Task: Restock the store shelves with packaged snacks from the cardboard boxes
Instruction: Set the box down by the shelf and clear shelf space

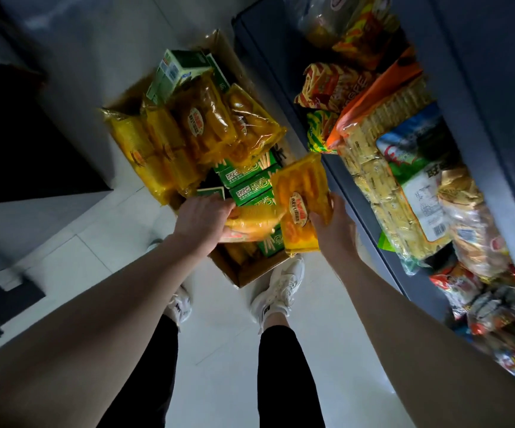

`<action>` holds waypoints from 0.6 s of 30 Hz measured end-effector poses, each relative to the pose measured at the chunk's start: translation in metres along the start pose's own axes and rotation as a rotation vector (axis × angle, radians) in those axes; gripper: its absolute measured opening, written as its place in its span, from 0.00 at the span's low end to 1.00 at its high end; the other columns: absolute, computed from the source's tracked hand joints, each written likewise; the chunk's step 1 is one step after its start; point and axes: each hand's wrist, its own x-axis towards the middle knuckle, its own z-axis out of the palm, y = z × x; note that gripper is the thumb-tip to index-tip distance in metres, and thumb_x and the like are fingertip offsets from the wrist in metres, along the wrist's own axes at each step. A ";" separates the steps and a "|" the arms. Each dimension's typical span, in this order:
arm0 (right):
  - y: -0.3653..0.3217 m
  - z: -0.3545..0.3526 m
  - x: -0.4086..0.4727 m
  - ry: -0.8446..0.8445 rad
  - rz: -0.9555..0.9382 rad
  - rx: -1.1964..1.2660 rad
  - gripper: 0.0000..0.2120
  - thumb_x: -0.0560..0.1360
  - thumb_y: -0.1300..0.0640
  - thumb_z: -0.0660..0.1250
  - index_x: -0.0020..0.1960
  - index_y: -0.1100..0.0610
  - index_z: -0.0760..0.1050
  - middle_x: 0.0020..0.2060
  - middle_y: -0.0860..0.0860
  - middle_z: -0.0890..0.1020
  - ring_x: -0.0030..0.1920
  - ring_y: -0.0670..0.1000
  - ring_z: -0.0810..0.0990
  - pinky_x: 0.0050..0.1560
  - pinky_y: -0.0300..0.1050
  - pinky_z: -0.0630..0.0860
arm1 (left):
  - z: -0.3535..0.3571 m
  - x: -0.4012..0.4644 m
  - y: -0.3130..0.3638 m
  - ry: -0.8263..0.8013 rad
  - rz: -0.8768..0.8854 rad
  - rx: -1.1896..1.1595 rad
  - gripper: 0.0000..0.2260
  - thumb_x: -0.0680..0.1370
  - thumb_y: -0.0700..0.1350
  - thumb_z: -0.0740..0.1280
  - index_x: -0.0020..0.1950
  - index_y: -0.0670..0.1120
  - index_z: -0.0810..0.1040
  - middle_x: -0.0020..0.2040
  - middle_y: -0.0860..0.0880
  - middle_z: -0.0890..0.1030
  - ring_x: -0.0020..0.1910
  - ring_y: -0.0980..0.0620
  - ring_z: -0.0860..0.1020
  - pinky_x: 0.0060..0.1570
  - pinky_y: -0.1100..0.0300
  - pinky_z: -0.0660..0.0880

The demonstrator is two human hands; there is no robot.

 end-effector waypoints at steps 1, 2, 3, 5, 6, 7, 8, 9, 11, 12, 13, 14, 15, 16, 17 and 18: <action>-0.008 -0.012 -0.011 0.037 -0.045 0.001 0.27 0.83 0.50 0.61 0.79 0.47 0.57 0.70 0.56 0.74 0.64 0.62 0.77 0.62 0.63 0.76 | -0.015 -0.010 0.000 0.033 -0.035 -0.045 0.22 0.74 0.59 0.72 0.63 0.49 0.76 0.55 0.48 0.83 0.51 0.46 0.82 0.45 0.56 0.75; -0.017 -0.024 -0.023 0.070 -0.096 -0.008 0.29 0.83 0.51 0.61 0.80 0.43 0.53 0.71 0.56 0.73 0.64 0.61 0.77 0.61 0.62 0.76 | -0.030 -0.020 -0.001 0.055 -0.073 -0.112 0.23 0.75 0.58 0.71 0.66 0.49 0.74 0.55 0.47 0.83 0.50 0.45 0.82 0.43 0.56 0.74; -0.026 -0.037 -0.036 0.095 -0.147 -0.024 0.30 0.83 0.52 0.60 0.81 0.40 0.51 0.71 0.56 0.73 0.63 0.61 0.77 0.59 0.61 0.77 | -0.045 -0.033 -0.003 0.069 -0.106 -0.187 0.25 0.76 0.57 0.70 0.70 0.50 0.70 0.56 0.46 0.83 0.51 0.43 0.82 0.42 0.55 0.74; -0.044 -0.062 -0.065 0.127 -0.245 -0.058 0.30 0.84 0.55 0.59 0.80 0.37 0.51 0.70 0.55 0.73 0.62 0.60 0.77 0.58 0.58 0.76 | -0.072 -0.061 -0.007 0.112 -0.149 -0.344 0.31 0.78 0.53 0.70 0.78 0.52 0.61 0.59 0.44 0.82 0.53 0.42 0.82 0.45 0.52 0.76; -0.054 -0.075 -0.081 0.140 -0.281 -0.066 0.29 0.84 0.56 0.59 0.80 0.38 0.54 0.70 0.55 0.73 0.62 0.59 0.77 0.57 0.56 0.76 | -0.086 -0.076 -0.009 0.149 -0.150 -0.413 0.33 0.78 0.52 0.70 0.80 0.53 0.58 0.59 0.43 0.81 0.52 0.41 0.82 0.46 0.51 0.76; -0.065 -0.088 -0.097 0.157 -0.307 -0.069 0.29 0.84 0.57 0.59 0.80 0.38 0.56 0.69 0.54 0.74 0.61 0.58 0.77 0.56 0.54 0.76 | -0.100 -0.091 -0.012 0.180 -0.152 -0.456 0.34 0.79 0.51 0.69 0.80 0.55 0.56 0.59 0.42 0.81 0.52 0.41 0.81 0.46 0.50 0.77; -0.077 -0.101 -0.114 0.171 -0.322 -0.074 0.28 0.83 0.57 0.59 0.79 0.38 0.57 0.67 0.54 0.75 0.59 0.58 0.78 0.53 0.52 0.76 | -0.115 -0.106 -0.014 0.207 -0.153 -0.477 0.32 0.79 0.50 0.68 0.80 0.57 0.56 0.59 0.42 0.81 0.51 0.42 0.81 0.46 0.49 0.78; -0.089 -0.112 -0.130 0.185 -0.328 -0.078 0.28 0.83 0.57 0.60 0.79 0.37 0.58 0.66 0.54 0.75 0.56 0.58 0.79 0.50 0.51 0.76 | -0.131 -0.121 -0.015 0.229 -0.149 -0.492 0.31 0.80 0.49 0.68 0.79 0.58 0.58 0.59 0.43 0.80 0.52 0.42 0.81 0.47 0.48 0.78; -0.116 -0.135 -0.163 0.209 -0.341 -0.101 0.27 0.84 0.56 0.60 0.77 0.34 0.59 0.67 0.53 0.75 0.54 0.59 0.81 0.48 0.51 0.77 | -0.167 -0.149 -0.017 0.280 -0.108 -0.502 0.28 0.80 0.46 0.68 0.77 0.59 0.61 0.59 0.43 0.80 0.54 0.42 0.80 0.48 0.47 0.80; -0.129 -0.146 -0.180 0.221 -0.366 -0.104 0.27 0.83 0.55 0.60 0.76 0.33 0.60 0.66 0.52 0.75 0.54 0.58 0.81 0.49 0.52 0.78 | -0.186 -0.162 -0.018 0.302 -0.086 -0.488 0.27 0.79 0.45 0.68 0.76 0.58 0.63 0.58 0.43 0.80 0.53 0.43 0.80 0.48 0.47 0.80; -0.141 -0.158 -0.196 0.231 -0.398 -0.093 0.27 0.83 0.56 0.61 0.76 0.33 0.60 0.65 0.51 0.76 0.53 0.57 0.81 0.49 0.53 0.79 | -0.207 -0.175 -0.018 0.319 -0.074 -0.470 0.27 0.79 0.45 0.68 0.76 0.58 0.64 0.57 0.44 0.80 0.52 0.44 0.80 0.46 0.49 0.80; -0.152 -0.169 -0.212 0.237 -0.424 -0.087 0.27 0.83 0.56 0.61 0.75 0.32 0.61 0.63 0.49 0.76 0.51 0.57 0.81 0.49 0.54 0.80 | -0.227 -0.186 -0.019 0.336 -0.065 -0.454 0.26 0.80 0.45 0.68 0.75 0.58 0.65 0.55 0.44 0.81 0.51 0.45 0.80 0.44 0.51 0.79; -0.163 -0.179 -0.227 0.248 -0.443 -0.093 0.27 0.83 0.55 0.61 0.75 0.32 0.62 0.60 0.49 0.76 0.48 0.56 0.80 0.48 0.55 0.80 | -0.248 -0.197 -0.021 0.347 -0.059 -0.435 0.26 0.80 0.45 0.68 0.75 0.57 0.65 0.55 0.45 0.81 0.50 0.46 0.80 0.44 0.52 0.78; -0.173 -0.191 -0.240 0.264 -0.453 -0.109 0.26 0.83 0.55 0.61 0.75 0.33 0.63 0.58 0.49 0.76 0.46 0.57 0.80 0.47 0.55 0.80 | -0.269 -0.207 -0.022 0.357 -0.054 -0.411 0.25 0.80 0.45 0.67 0.76 0.57 0.65 0.55 0.45 0.81 0.50 0.46 0.80 0.45 0.52 0.78; -0.183 -0.202 -0.252 0.289 -0.468 -0.125 0.25 0.83 0.55 0.61 0.75 0.34 0.64 0.58 0.50 0.76 0.45 0.58 0.80 0.45 0.54 0.80 | -0.290 -0.217 -0.023 0.363 -0.049 -0.380 0.25 0.80 0.45 0.67 0.76 0.57 0.65 0.55 0.44 0.81 0.51 0.45 0.80 0.47 0.51 0.77; -0.193 -0.213 -0.264 0.323 -0.486 -0.138 0.24 0.83 0.55 0.61 0.75 0.35 0.64 0.59 0.51 0.76 0.46 0.59 0.80 0.45 0.54 0.80 | -0.310 -0.227 -0.024 0.374 -0.039 -0.351 0.24 0.81 0.46 0.66 0.76 0.57 0.65 0.55 0.44 0.81 0.51 0.45 0.80 0.49 0.51 0.77</action>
